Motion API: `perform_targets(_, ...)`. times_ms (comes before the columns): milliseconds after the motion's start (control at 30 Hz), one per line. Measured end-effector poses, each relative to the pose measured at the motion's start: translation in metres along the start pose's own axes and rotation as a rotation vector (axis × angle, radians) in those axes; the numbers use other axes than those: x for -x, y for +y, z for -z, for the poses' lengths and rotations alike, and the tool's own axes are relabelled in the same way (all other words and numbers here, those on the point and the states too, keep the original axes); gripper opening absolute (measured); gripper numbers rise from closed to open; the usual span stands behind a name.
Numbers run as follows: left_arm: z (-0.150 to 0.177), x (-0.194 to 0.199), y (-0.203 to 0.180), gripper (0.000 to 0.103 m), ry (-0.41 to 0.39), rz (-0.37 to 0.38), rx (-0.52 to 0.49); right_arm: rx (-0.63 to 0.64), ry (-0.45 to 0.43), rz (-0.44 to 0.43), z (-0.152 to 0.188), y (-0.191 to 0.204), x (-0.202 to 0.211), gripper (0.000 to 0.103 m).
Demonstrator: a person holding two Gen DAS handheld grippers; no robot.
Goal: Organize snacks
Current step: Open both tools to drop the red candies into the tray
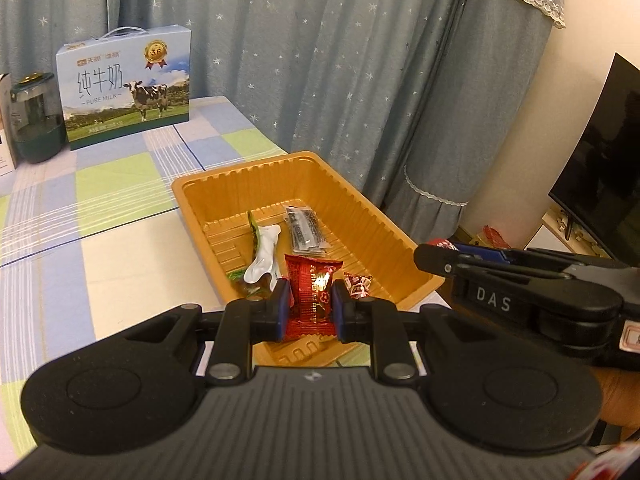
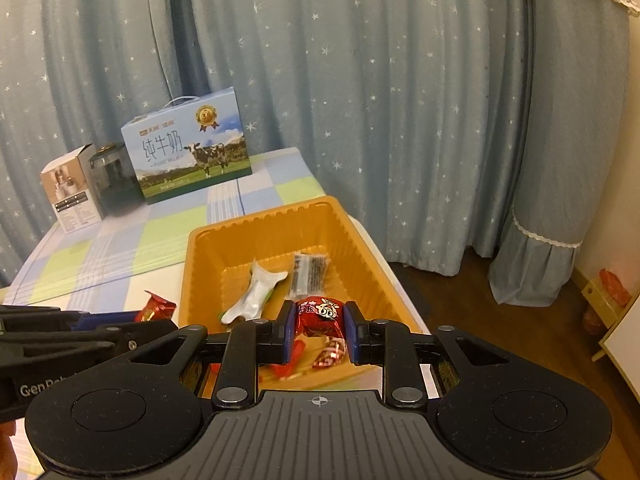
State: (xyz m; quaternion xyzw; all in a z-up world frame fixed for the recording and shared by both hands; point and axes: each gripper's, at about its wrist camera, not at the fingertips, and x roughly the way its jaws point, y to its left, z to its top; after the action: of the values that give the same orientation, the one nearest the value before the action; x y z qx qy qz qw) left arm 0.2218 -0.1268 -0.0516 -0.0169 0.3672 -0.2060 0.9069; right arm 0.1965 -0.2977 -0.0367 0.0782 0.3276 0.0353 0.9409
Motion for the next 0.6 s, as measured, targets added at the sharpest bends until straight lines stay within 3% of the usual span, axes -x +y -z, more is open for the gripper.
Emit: perform_targets(600, -0.027, -0.048, 0.02, 0.02, 0.015, 0.008, 0.029, 0.022, 0.019, -0.007, -0.02, -0.002, -0.051, 0.026)
